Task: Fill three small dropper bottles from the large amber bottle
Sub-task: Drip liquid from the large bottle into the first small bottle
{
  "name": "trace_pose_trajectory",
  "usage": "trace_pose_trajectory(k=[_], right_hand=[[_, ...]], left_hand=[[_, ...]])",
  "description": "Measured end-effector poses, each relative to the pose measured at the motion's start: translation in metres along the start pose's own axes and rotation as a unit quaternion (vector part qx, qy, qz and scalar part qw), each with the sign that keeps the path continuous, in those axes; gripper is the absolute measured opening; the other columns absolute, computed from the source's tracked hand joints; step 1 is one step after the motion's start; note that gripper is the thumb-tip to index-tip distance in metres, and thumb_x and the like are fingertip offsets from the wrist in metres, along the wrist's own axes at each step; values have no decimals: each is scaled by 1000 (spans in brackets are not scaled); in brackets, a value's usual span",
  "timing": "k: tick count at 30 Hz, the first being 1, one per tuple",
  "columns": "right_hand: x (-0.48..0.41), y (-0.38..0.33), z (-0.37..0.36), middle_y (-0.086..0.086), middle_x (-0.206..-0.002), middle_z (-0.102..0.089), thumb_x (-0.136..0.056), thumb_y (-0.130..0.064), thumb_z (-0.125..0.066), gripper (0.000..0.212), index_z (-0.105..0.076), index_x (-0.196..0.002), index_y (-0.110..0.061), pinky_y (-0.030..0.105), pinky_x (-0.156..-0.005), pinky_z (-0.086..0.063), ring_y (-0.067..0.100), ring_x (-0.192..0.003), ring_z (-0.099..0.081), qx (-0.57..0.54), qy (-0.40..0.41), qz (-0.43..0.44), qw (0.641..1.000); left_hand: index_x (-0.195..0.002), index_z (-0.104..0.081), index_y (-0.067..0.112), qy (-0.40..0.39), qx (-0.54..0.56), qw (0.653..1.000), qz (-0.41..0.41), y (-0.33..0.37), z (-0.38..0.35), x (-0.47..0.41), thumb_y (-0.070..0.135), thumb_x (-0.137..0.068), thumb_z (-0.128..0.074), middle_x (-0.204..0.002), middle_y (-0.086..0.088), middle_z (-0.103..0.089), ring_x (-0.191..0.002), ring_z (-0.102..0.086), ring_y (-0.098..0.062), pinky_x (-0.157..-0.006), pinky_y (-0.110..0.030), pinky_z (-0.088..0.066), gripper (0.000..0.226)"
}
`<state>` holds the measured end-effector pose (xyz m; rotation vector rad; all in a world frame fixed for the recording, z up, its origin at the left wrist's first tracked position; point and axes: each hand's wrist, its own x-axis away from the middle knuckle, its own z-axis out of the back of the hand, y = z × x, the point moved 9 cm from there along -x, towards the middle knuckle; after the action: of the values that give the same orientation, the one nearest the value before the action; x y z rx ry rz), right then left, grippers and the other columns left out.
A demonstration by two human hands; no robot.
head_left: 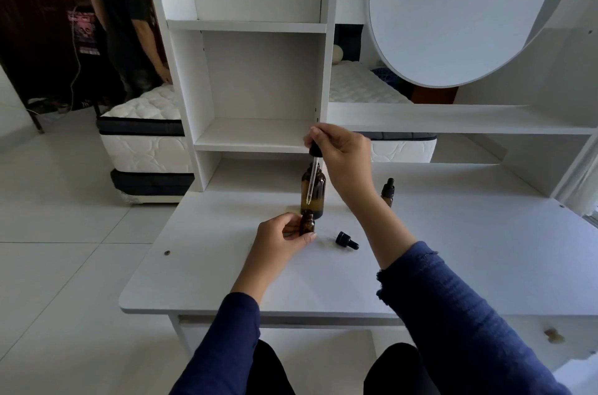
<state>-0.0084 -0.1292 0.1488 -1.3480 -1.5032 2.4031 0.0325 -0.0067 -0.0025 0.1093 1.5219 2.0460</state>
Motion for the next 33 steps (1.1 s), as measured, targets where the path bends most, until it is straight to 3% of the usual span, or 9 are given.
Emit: trace_pose_trajectory(k=[3, 8, 14, 21, 30, 33], right_hand=[[-14, -12, 8, 17, -70, -66, -92, -12, -54, 23, -67, -77, -2, 53, -64, -53, 38, -66, -60, -19, 28, 28, 999], [-33, -27, 15, 16, -71, -66, -93, -12, -53, 23, -67, -79, 0, 46, -68, -54, 29, -67, -61, -8, 75, 56, 996], [-45, -27, 11, 17, -67, -63, -93, -14, -51, 24, -65, -76, -4, 43, -61, -53, 33, -63, -58, 31, 74, 83, 993], [-45, -15, 10, 20, -69, -62, -92, -12, -52, 21, -66, -81, -1, 47, -63, -53, 36, -65, -58, 33, 68, 75, 994], [-32, 14, -7, 17, -68, -62, -93, -12, -52, 21, -64, -76, -6, 35, -62, -50, 32, -65, -58, 36, 18, 27, 999], [-22, 27, -16, 8, -65, -61, -93, -13, -51, 22, -64, -76, -8, 19, -57, -44, 18, -58, -54, 56, -7, 9, 998]], left_hand=[[-93, -68, 20, 0, 11, 1000, 2, -1, 0, 0, 13, -74, -77, -88, 6, -72, -81, -67, 1, -78, -10, -50, 22], [-93, -68, 16, -1, 26, 1000, 9, 0, -1, 0, 9, -75, -77, -87, 5, -72, -79, -66, 3, -75, -7, -48, 22], [-92, -68, 17, -2, 24, 1000, 12, -1, 0, 0, 11, -75, -77, -87, 6, -72, -80, -66, 3, -76, -7, -49, 21], [-95, -68, 16, 1, 21, 1000, 9, -1, 0, -1, 11, -74, -77, -87, 6, -72, -79, -66, 4, -75, -6, -48, 23], [-93, -67, 19, 5, 21, 1000, 16, 0, 1, 0, 11, -74, -78, -87, 7, -72, -80, -67, 2, -75, -7, -49, 23], [-89, -66, 24, 3, 32, 999, 23, 0, 0, 0, 11, -74, -78, -85, 10, -71, -78, -66, 3, -74, -7, -49, 23]])
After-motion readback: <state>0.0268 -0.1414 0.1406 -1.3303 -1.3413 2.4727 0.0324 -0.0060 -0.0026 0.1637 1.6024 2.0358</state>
